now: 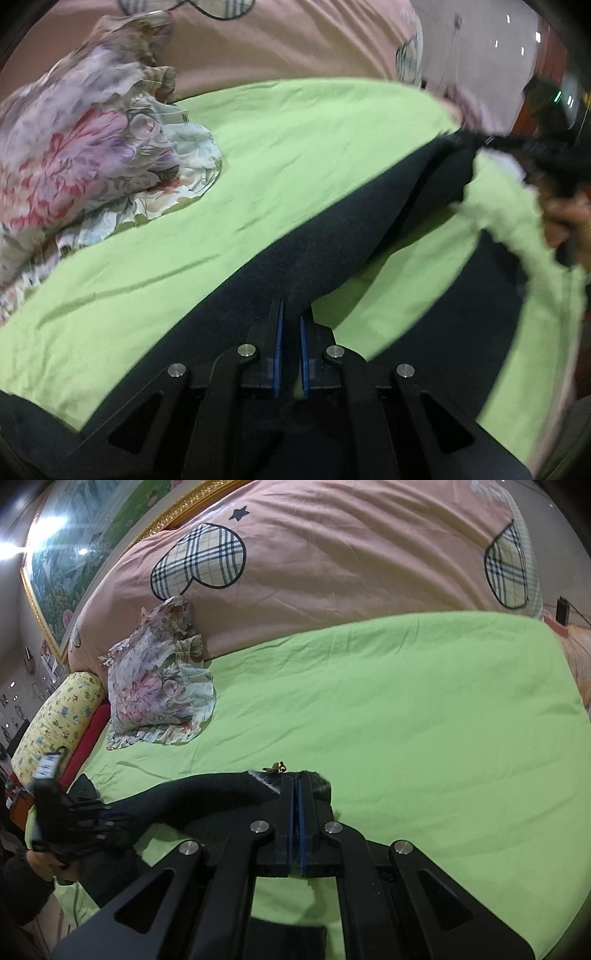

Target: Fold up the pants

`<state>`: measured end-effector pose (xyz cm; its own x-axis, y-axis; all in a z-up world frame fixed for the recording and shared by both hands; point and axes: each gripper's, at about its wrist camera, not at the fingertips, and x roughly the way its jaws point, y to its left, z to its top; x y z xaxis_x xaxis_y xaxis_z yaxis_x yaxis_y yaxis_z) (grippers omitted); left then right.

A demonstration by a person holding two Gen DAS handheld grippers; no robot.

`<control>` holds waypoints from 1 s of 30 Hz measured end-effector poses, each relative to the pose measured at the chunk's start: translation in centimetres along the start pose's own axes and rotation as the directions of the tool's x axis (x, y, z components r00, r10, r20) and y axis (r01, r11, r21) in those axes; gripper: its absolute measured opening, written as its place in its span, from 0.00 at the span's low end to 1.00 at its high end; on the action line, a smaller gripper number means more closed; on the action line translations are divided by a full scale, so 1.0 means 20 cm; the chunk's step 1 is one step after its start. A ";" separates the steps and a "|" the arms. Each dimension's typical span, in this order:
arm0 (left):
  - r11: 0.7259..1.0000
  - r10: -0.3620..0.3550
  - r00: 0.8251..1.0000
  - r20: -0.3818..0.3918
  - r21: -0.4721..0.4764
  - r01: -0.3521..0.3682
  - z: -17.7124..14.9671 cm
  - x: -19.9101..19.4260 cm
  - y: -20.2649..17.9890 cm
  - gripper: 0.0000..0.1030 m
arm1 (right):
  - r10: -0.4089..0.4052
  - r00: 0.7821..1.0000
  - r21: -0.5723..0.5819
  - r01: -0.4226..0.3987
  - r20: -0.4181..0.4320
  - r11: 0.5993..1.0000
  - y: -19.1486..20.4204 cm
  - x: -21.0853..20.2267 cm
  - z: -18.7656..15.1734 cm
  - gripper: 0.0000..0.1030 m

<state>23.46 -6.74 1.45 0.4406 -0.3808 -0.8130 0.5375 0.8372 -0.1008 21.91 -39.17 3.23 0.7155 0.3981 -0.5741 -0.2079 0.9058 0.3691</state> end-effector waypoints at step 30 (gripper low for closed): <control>0.986 -0.117 0.987 -0.109 0.103 0.128 -0.55 -0.16 -0.37 0.07 | -0.028 0.991 -0.066 0.020 -0.131 0.998 0.04 -0.33 -0.73 0.03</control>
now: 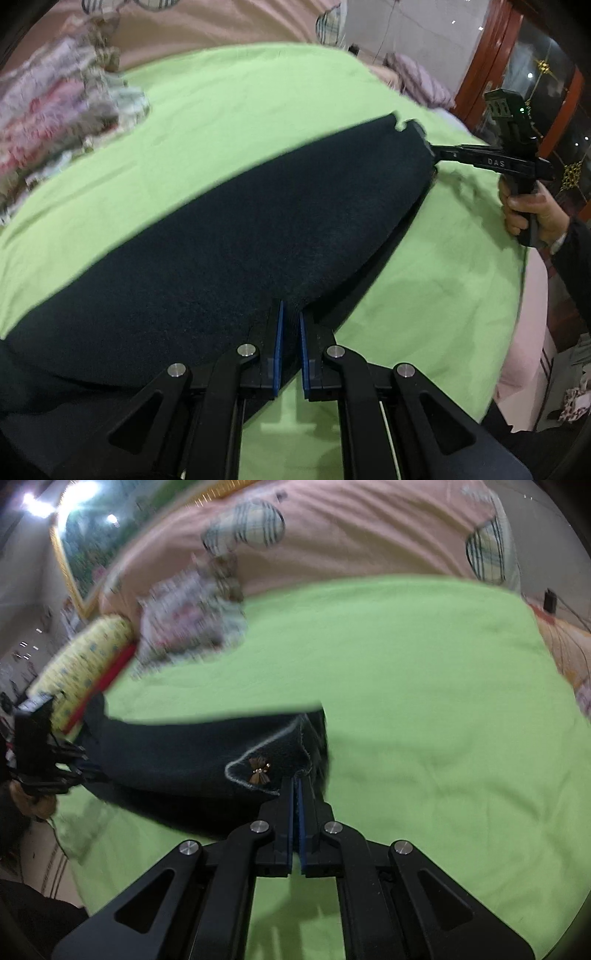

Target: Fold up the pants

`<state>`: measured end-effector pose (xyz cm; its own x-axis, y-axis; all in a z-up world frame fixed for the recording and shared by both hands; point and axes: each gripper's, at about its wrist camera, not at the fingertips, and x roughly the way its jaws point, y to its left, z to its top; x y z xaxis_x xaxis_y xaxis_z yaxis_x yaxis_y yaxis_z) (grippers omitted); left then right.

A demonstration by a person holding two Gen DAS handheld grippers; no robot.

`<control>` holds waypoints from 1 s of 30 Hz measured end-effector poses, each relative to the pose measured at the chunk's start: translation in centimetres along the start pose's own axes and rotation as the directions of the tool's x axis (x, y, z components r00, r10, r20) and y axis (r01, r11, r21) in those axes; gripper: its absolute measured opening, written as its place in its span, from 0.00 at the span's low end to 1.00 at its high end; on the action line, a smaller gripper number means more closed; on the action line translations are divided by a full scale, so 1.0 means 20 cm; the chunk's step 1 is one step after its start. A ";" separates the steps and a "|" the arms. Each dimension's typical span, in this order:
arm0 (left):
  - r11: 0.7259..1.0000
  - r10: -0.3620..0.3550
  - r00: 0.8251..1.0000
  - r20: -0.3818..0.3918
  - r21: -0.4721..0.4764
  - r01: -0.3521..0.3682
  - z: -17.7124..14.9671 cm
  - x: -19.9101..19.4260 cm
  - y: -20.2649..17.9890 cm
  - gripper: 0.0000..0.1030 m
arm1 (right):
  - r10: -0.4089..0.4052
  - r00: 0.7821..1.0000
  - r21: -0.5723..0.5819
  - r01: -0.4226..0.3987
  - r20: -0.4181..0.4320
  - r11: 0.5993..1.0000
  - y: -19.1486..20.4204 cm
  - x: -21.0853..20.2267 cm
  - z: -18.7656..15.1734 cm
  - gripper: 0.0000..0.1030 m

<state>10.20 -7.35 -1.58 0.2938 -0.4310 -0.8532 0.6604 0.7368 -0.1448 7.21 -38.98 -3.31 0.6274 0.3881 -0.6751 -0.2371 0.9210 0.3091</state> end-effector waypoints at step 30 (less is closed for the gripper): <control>0.823 0.258 0.948 0.187 -0.557 -0.114 -0.51 -0.68 0.52 0.69 | 0.173 0.979 0.102 -0.183 0.106 0.978 0.86 -0.02 -0.13 0.04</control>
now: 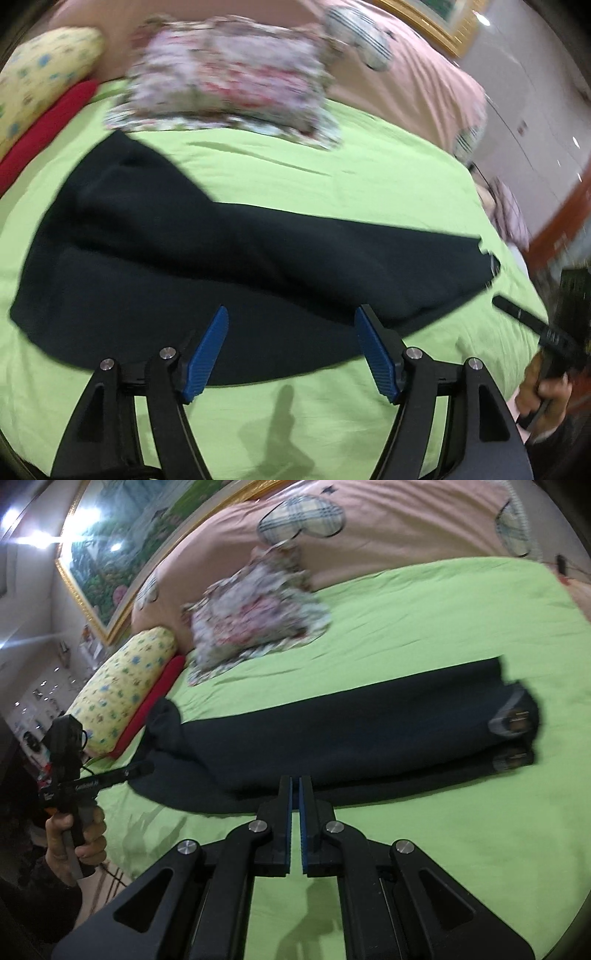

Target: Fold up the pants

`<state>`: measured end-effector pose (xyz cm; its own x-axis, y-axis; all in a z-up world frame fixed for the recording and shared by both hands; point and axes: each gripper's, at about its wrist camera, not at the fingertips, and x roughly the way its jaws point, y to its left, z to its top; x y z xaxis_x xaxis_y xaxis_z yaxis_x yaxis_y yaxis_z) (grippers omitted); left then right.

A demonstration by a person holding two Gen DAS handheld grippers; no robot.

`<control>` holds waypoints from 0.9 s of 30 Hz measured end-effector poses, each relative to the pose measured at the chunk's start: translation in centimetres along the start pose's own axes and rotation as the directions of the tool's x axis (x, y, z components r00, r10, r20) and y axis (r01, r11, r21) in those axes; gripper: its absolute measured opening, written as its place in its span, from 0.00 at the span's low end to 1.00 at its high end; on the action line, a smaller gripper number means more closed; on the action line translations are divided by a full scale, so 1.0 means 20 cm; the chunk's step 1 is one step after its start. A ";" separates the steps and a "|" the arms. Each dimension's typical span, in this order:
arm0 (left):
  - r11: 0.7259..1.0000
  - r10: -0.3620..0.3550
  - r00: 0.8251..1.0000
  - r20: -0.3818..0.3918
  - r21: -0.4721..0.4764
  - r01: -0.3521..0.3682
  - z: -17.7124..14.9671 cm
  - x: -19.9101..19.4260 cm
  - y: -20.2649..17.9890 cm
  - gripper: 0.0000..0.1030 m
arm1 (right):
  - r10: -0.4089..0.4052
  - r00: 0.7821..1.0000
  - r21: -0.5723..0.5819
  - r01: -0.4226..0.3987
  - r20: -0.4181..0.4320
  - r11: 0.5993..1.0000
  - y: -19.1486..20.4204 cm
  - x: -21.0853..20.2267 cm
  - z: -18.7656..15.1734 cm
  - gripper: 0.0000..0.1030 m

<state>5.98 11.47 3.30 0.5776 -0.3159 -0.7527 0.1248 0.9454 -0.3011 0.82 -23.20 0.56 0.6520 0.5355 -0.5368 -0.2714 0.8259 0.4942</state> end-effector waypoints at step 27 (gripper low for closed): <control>0.948 0.225 0.972 0.073 -0.248 -0.201 0.34 -0.04 0.42 0.81 | 0.104 0.989 -0.259 -0.128 -0.105 0.957 0.65 0.54 0.07 0.84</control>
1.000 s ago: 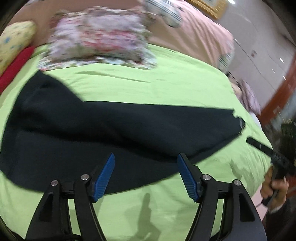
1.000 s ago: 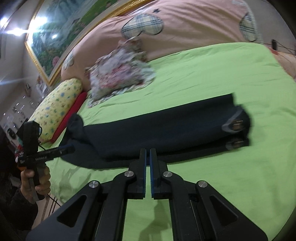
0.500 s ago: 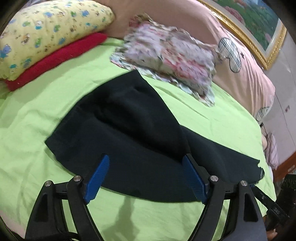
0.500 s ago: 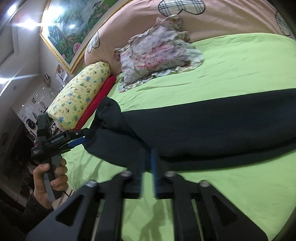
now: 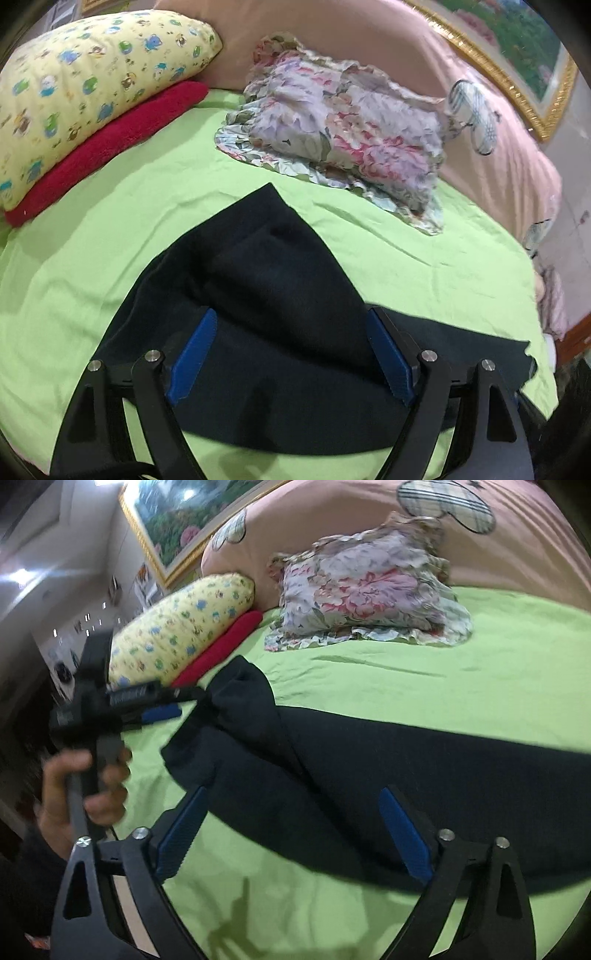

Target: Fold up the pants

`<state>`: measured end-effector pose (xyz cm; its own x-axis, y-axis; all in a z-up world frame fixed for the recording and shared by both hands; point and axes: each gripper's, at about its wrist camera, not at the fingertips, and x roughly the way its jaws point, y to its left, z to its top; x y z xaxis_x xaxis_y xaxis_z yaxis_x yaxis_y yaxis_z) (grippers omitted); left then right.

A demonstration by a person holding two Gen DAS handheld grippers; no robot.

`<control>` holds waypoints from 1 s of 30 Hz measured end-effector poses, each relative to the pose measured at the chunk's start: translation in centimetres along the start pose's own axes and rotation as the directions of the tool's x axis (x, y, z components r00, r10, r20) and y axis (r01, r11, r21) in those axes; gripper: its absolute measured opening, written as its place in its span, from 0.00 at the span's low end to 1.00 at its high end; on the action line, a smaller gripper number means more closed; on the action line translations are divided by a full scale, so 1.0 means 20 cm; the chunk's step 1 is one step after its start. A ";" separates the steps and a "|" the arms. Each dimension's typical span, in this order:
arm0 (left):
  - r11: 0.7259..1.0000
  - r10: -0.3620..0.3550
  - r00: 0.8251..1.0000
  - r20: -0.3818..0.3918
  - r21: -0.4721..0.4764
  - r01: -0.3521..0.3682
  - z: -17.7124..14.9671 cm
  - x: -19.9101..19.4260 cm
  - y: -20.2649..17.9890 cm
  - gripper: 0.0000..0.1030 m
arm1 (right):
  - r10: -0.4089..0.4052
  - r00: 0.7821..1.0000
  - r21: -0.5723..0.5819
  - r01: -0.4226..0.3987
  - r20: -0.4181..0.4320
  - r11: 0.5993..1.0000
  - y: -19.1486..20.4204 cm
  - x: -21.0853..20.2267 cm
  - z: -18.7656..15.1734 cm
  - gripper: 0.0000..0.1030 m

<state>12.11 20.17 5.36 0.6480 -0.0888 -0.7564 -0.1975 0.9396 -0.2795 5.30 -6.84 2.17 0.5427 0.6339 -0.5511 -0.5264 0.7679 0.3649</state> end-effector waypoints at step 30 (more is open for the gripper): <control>0.991 0.133 0.986 -0.105 0.018 -0.131 0.17 0.43 -0.02 0.02 | 0.107 0.985 -0.269 -0.140 -0.133 0.953 0.16 0.38 0.10 0.05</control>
<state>20.26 20.23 0.95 0.5354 0.0023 -0.8446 -0.2680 0.9488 -0.1673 9.04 0.65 0.61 0.3917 0.6946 -0.6034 -0.7535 0.6185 0.2228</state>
